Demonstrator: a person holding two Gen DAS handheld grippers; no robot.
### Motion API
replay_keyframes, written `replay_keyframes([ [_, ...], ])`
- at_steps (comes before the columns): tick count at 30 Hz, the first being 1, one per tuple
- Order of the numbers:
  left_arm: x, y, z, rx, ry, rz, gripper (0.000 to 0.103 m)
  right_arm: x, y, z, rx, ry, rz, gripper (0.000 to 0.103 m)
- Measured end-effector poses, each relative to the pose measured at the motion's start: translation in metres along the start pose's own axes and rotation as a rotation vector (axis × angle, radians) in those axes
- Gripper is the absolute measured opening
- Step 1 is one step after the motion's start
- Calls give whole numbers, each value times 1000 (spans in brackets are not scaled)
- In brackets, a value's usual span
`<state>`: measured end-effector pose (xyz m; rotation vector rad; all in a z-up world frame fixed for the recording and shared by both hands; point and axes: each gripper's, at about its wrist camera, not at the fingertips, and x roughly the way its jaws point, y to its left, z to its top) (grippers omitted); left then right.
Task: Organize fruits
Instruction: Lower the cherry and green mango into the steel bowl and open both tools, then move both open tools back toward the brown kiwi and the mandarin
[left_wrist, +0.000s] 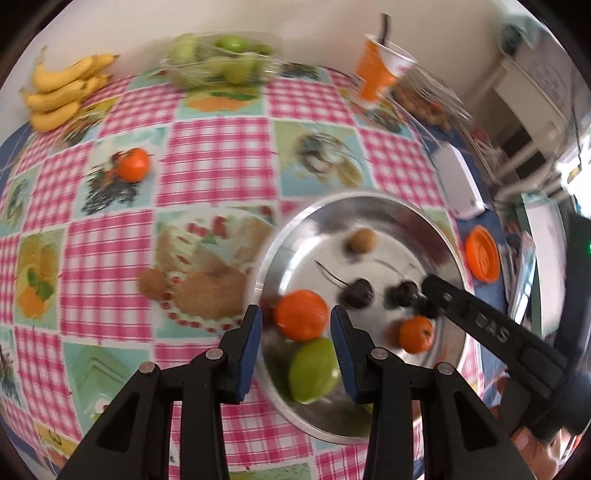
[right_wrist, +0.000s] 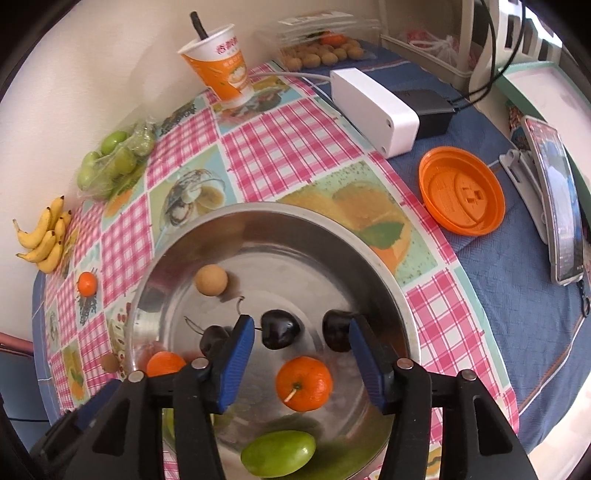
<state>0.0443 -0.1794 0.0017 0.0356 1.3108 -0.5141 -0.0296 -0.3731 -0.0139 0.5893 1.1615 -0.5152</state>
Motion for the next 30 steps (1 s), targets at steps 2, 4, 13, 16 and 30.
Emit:
replay_keyframes([
  [2, -1, 12, 3, -37, -3, 15, 55, -4, 4, 0, -15, -15, 3, 60],
  [4, -3, 22, 5, -67, -10, 32, 68, -7, 9, 0, -33, -27, 7, 62],
  [13, -2, 52, 7, -161, -31, 157, 87, -14, 43, -11, -153, -36, 43, 71],
  [16, 0, 61, 8, -178, -38, 212, 91, -13, 54, -16, -192, -34, 47, 79],
  [30, 4, 75, 8, -182, -48, 312, 96, -7, 63, -21, -226, -29, 68, 103],
])
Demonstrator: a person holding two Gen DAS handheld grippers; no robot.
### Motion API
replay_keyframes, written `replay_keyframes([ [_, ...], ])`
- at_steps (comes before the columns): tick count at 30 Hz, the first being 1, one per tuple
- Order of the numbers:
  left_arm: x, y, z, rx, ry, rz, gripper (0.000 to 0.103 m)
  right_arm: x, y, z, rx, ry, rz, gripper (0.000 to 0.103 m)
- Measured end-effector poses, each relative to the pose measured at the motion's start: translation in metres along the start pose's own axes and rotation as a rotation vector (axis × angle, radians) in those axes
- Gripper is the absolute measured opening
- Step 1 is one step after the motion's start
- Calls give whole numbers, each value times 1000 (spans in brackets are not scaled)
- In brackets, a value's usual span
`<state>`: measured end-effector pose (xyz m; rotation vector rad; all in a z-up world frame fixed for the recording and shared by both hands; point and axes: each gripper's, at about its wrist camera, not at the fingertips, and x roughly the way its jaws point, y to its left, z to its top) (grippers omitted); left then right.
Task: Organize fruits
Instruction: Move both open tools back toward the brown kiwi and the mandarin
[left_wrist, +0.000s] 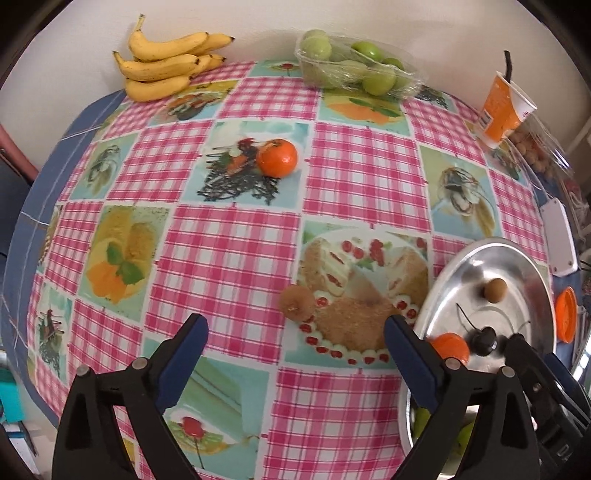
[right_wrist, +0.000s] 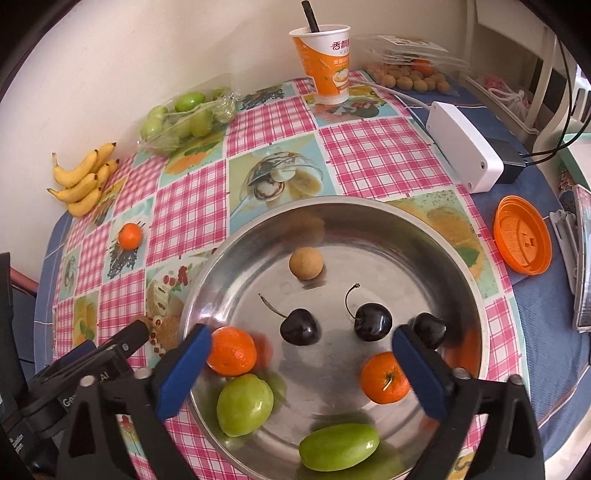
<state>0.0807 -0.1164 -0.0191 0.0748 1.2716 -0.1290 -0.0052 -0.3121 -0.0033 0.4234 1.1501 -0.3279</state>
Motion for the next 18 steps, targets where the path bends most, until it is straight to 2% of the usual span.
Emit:
replay_keyframes([
  [7, -5, 8, 6, 1, -54, 1, 96, 1, 3, -2, -20, -23, 2, 103],
  [10, -8, 9, 10, 13, -84, 43, 96, 0, 8, -3, -34, -40, 35, 103],
  [18, 1, 30, 19, -14, -58, 29, 96, 2, 20, -4, -48, -44, 58, 103],
])
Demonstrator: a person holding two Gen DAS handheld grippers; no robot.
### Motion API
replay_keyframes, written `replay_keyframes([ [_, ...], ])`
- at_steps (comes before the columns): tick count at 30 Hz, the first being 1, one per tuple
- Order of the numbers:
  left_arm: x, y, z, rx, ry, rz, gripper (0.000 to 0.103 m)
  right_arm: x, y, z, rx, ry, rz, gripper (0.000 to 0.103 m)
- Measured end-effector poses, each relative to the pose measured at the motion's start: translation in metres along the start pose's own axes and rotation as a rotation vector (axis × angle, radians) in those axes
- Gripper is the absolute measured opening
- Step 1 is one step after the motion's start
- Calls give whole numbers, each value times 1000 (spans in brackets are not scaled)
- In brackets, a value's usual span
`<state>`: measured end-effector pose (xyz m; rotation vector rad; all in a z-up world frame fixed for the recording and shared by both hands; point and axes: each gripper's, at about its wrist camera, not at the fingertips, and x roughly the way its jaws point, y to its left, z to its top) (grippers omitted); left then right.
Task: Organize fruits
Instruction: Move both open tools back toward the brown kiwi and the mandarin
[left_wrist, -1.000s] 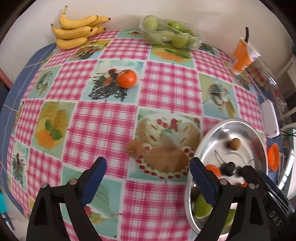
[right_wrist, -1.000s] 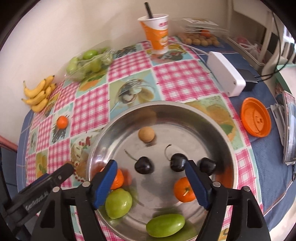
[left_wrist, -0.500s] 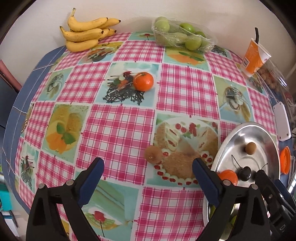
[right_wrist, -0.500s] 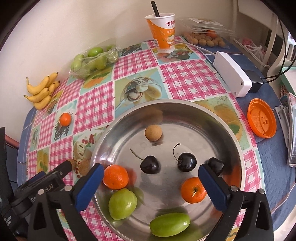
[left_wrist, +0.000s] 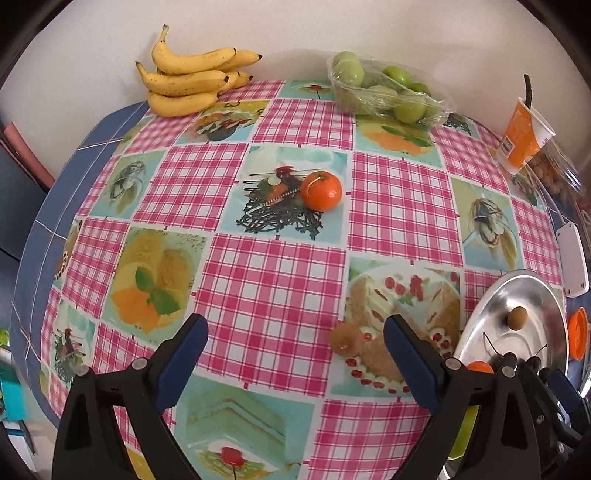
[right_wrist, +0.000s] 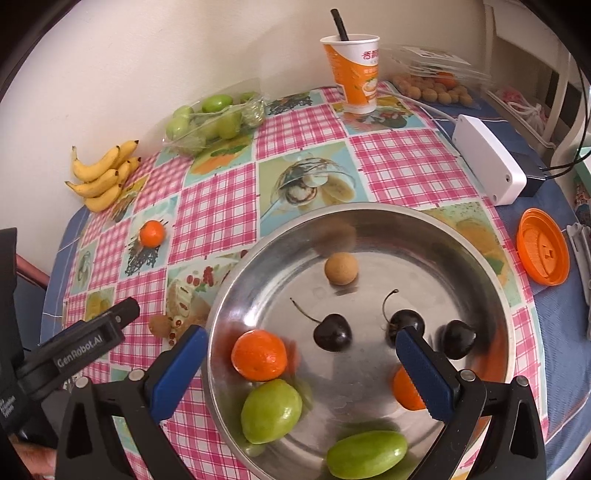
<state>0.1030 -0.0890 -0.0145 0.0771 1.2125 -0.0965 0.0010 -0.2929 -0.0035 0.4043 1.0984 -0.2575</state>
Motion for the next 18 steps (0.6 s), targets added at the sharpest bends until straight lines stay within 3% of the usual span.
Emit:
replay_keyframes([
  [9, 1, 13, 11, 5, 3, -107, 96, 1, 11, 6, 14, -35, 38, 103],
  [18, 9, 41, 29, -8, -23, -104, 96, 6, 35, 19, -27, -47, 39, 103],
])
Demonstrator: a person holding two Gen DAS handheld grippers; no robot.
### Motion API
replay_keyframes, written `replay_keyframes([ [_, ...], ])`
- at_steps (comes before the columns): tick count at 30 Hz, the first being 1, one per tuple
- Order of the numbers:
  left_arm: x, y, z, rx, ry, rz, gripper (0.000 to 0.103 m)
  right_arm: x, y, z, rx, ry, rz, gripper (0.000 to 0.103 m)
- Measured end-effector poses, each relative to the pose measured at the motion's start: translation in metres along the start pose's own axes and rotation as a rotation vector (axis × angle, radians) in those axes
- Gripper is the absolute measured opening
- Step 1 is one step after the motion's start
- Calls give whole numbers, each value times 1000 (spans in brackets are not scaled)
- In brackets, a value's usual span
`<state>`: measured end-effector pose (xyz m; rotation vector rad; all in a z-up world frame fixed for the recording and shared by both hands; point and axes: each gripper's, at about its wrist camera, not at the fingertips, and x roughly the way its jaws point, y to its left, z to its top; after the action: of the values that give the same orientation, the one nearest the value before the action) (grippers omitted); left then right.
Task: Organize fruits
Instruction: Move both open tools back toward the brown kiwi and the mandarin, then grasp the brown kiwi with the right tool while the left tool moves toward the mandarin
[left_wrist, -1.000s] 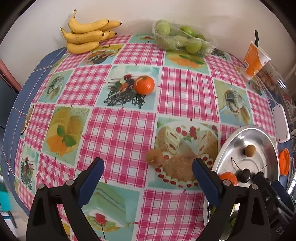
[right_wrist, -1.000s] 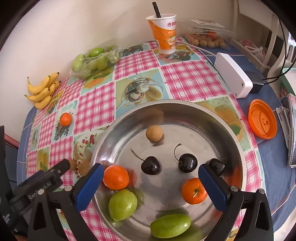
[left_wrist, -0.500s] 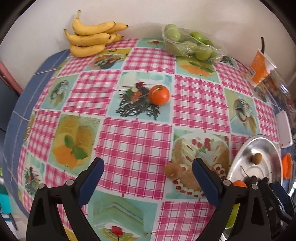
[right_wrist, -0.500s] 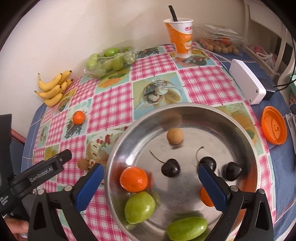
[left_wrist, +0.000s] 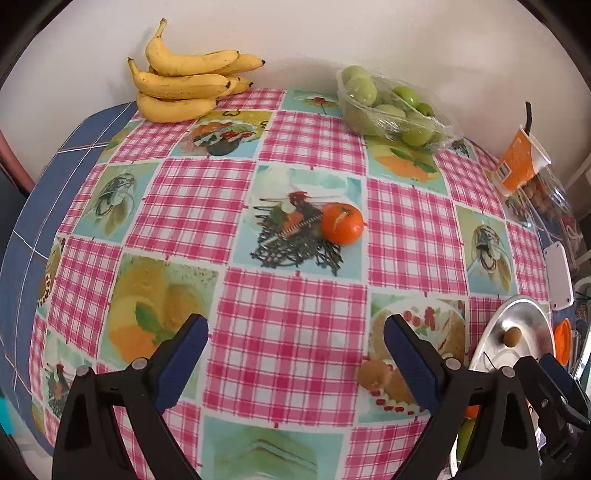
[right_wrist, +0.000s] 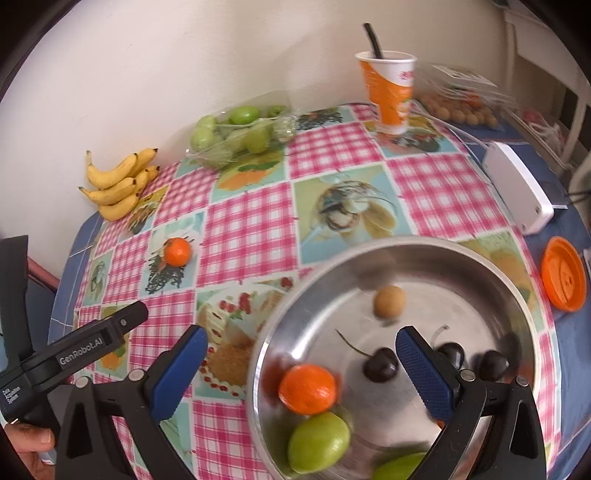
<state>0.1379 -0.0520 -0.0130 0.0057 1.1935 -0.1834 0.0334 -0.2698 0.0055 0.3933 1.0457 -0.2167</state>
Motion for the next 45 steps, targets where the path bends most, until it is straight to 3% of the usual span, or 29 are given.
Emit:
replay_keyframes([
  [6, 0, 20, 8, -46, -45, -5, 96, 6, 25, 11, -42, -2, 12, 103],
  [18, 2, 68, 5, -261, 7, -55, 97, 34, 86, 18, -128, 60, 82, 103],
  [27, 19, 75, -7, -224, 77, 65, 97, 58, 108, 4, -187, 131, 90, 103],
  [42, 30, 85, -14, -240, 133, 62, 97, 73, 112, -12, -209, 201, 103, 102],
  [45, 31, 83, -13, -235, 127, 56, 97, 78, 114, -16, -227, 218, 103, 94],
])
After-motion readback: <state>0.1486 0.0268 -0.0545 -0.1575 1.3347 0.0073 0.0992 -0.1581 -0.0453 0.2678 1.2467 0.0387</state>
